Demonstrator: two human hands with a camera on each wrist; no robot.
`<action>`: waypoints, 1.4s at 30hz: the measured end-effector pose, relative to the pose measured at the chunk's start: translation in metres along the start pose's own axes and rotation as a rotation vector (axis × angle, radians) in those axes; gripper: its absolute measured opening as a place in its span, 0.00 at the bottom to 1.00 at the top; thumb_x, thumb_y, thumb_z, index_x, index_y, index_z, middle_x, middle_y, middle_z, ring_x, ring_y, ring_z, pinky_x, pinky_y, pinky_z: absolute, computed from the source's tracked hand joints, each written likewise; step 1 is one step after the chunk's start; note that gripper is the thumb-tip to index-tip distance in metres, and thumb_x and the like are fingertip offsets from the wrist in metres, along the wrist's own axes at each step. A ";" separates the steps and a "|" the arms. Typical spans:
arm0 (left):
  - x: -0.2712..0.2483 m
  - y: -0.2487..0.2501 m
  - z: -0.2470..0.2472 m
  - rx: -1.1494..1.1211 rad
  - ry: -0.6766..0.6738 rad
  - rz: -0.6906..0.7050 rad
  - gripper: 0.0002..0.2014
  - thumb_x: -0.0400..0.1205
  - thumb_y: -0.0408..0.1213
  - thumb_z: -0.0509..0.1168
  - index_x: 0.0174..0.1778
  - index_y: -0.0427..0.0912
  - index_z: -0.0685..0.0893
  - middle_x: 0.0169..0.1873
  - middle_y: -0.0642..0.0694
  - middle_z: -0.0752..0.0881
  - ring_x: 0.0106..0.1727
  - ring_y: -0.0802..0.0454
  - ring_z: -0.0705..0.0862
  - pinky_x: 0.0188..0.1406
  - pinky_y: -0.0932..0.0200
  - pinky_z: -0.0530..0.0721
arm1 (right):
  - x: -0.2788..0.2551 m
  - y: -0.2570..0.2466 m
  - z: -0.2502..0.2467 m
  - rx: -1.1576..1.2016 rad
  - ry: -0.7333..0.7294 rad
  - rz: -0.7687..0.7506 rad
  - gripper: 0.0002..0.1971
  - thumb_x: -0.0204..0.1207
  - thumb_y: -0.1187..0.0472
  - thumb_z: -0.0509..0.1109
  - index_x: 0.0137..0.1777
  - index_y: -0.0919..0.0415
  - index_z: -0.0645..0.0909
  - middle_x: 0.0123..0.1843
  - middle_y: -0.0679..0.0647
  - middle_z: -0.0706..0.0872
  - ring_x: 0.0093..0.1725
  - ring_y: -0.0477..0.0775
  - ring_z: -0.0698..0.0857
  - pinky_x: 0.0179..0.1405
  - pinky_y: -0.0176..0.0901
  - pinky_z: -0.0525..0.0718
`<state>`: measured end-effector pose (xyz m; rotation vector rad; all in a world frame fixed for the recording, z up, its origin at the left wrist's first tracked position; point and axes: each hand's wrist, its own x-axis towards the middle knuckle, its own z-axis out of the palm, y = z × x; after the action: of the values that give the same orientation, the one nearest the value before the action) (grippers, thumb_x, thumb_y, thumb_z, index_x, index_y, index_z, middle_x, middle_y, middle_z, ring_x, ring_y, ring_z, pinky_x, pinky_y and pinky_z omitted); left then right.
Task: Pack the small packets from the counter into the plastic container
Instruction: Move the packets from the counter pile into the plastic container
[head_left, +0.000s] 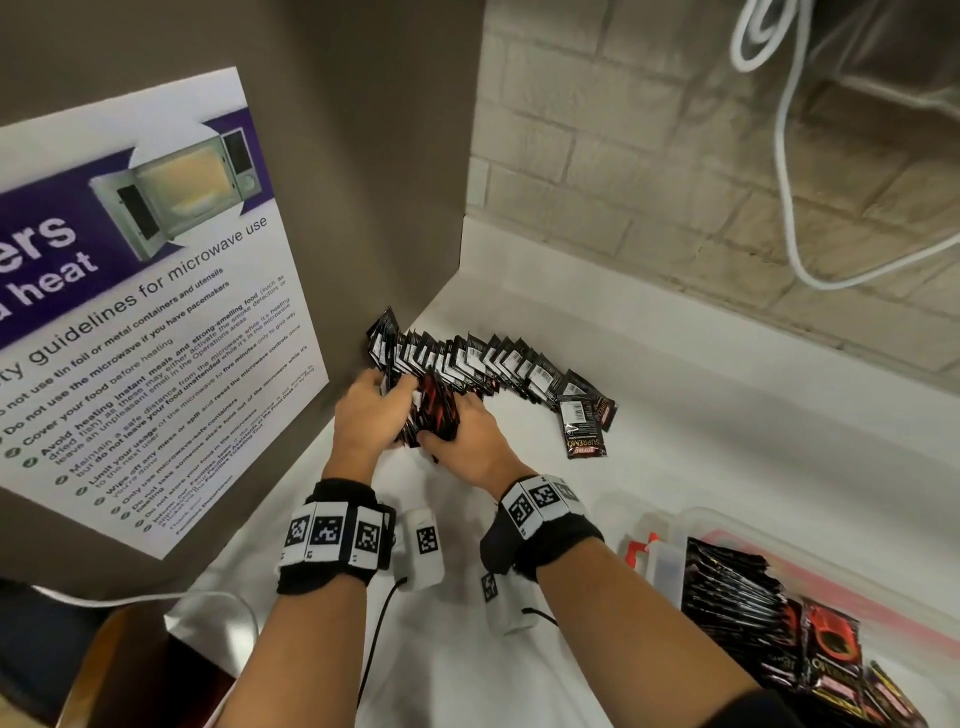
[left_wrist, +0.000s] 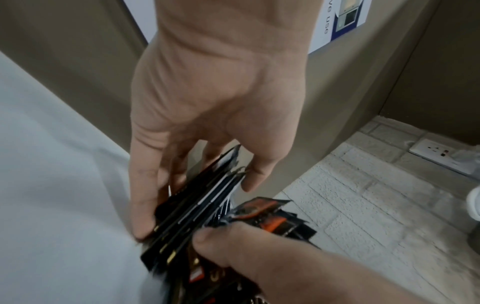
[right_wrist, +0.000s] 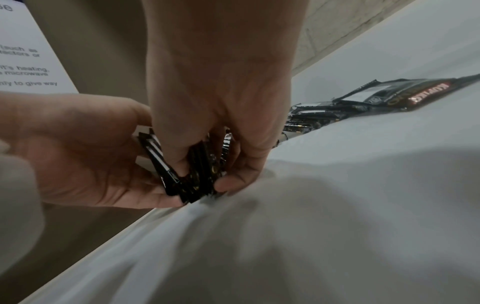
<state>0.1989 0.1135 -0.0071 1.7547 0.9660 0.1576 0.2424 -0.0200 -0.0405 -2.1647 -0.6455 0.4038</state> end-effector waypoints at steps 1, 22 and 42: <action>0.000 0.001 -0.001 0.029 -0.007 0.012 0.14 0.74 0.50 0.67 0.54 0.51 0.83 0.46 0.47 0.87 0.49 0.47 0.87 0.45 0.43 0.92 | -0.002 0.000 -0.001 0.041 0.013 0.009 0.18 0.74 0.60 0.74 0.61 0.61 0.77 0.55 0.58 0.80 0.54 0.58 0.82 0.54 0.44 0.79; -0.006 0.013 -0.017 0.276 0.113 0.272 0.30 0.75 0.35 0.78 0.70 0.34 0.74 0.63 0.34 0.81 0.67 0.37 0.79 0.63 0.49 0.76 | -0.015 0.003 -0.020 0.426 0.180 0.254 0.05 0.76 0.58 0.68 0.51 0.53 0.77 0.42 0.49 0.86 0.39 0.48 0.85 0.45 0.42 0.84; -0.086 0.087 0.008 0.276 -0.764 0.682 0.66 0.62 0.34 0.87 0.82 0.76 0.47 0.77 0.46 0.72 0.67 0.46 0.82 0.53 0.57 0.87 | -0.066 -0.070 -0.109 0.856 -0.054 0.342 0.08 0.76 0.64 0.64 0.51 0.65 0.82 0.43 0.66 0.79 0.41 0.65 0.83 0.29 0.49 0.88</action>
<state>0.1923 0.0417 0.0917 2.0937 -0.1858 -0.2192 0.2198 -0.0881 0.0856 -1.4278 -0.0720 0.7599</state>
